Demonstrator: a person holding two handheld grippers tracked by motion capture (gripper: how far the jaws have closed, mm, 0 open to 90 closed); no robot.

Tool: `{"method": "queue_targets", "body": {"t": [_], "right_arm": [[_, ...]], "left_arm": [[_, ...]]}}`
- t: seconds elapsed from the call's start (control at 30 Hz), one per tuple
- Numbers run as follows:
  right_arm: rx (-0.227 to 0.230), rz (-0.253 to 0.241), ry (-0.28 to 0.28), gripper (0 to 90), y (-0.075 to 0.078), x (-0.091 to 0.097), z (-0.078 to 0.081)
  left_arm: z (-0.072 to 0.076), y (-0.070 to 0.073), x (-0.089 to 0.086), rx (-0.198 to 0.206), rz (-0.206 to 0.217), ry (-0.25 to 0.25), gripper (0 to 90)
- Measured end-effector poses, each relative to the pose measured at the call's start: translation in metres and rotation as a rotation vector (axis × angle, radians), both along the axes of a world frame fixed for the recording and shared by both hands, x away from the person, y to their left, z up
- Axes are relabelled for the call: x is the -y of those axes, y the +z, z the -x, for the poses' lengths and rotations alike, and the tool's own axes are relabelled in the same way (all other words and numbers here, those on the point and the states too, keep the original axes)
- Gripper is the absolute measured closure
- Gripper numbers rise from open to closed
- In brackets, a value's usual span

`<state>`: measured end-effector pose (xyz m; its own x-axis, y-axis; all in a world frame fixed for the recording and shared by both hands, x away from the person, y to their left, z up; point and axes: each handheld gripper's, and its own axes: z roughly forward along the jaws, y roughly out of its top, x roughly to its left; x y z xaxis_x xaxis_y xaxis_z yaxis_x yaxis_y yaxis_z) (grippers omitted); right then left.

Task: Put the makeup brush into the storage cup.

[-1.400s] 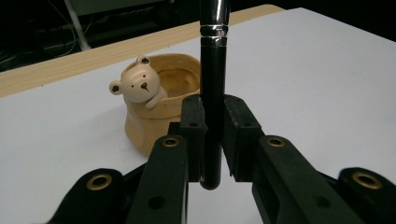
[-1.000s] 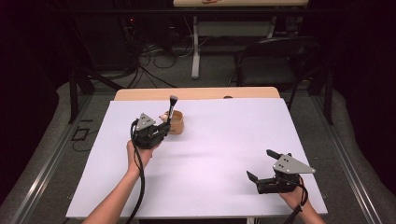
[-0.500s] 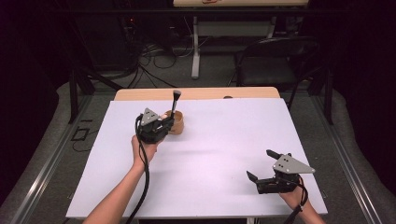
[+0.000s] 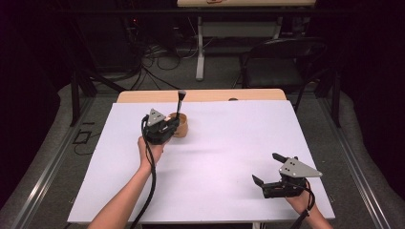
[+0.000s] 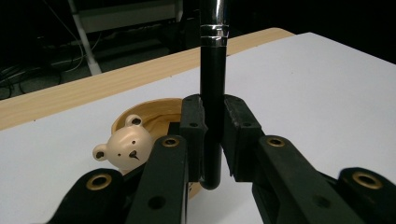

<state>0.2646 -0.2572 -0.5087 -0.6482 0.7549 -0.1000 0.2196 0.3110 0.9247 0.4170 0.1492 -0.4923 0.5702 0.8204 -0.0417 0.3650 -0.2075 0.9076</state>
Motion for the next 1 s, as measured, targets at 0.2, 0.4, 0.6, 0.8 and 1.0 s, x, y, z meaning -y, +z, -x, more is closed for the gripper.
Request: {"method": "queue_targets", "body": {"t": [0.2,0.4,0.6,0.8,1.0], "right_arm": [[-0.001,0.001,-0.001,0.0,0.000,0.000,0.000],[-0.001,0.000,-0.001,0.0,0.000,0.000,0.000],[-0.001,0.000,0.000,0.1,0.000,0.000,0.000],[-0.002,0.002,0.001,0.0,0.000,0.000,0.000],[-0.003,0.000,0.002,0.1,0.000,0.000,-0.001]], "left_arm": [[-0.003,-0.002,0.001,0.003,0.003,0.008,79.4],[-0.006,-0.001,0.005,0.015,-0.001,0.010,79.3],[-0.011,-0.001,0.008,0.027,-0.002,0.013,79.3],[-0.014,-0.001,0.010,0.033,-0.004,0.023,79.3],[-0.019,-0.003,0.010,0.040,0.004,0.037,79.3]]}}
